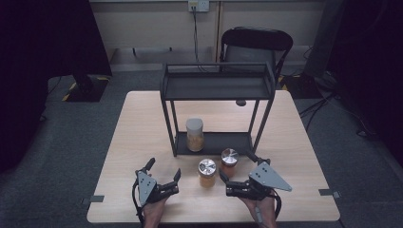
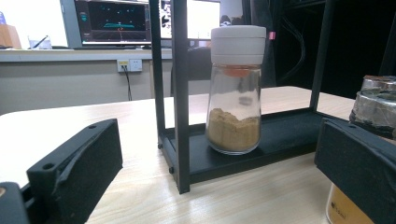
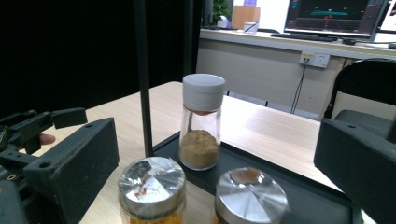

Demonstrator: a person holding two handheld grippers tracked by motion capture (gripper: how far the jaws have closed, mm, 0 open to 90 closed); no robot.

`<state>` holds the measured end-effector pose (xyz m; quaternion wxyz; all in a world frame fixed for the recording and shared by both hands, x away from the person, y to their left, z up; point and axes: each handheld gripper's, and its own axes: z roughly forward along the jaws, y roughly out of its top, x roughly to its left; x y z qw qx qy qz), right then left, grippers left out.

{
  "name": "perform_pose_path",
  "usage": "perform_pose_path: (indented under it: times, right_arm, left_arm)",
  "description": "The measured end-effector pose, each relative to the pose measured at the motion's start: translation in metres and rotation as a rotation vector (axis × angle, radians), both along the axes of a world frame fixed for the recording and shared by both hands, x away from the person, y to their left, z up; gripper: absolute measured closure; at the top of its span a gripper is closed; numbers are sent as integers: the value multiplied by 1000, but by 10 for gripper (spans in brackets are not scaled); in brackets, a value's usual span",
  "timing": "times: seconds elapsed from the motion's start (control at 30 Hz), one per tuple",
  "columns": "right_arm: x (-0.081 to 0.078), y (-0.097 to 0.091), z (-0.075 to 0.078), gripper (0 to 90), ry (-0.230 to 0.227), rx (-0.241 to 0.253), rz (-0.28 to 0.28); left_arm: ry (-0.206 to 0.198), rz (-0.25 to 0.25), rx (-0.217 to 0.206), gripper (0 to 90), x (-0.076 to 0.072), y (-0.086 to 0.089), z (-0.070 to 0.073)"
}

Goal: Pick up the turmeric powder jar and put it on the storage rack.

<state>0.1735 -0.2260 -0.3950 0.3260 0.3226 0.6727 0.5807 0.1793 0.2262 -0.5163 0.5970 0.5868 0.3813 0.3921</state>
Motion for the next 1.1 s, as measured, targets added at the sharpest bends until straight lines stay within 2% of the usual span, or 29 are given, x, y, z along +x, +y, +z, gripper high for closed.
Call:
perform_pose_path:
  times: [0.27,0.53,0.73,0.93,1.1]
  right_arm:
    - [10,9,13,0,4,-39,40]
    - [16,17,26,0,8,-85,44]
    - [23,23,38,0,30,-150,53]
    - [27,25,45,4,37,-159,59]
    - [35,25,52,16,75,-169,71]
  left_arm:
    - [4,5,1,3,0,-1,1]
    - [4,6,1,3,0,-1,1]
    - [4,8,1,3,0,-1,1]
    - [3,8,1,4,0,-1,1]
    - [3,5,1,6,0,-1,1]
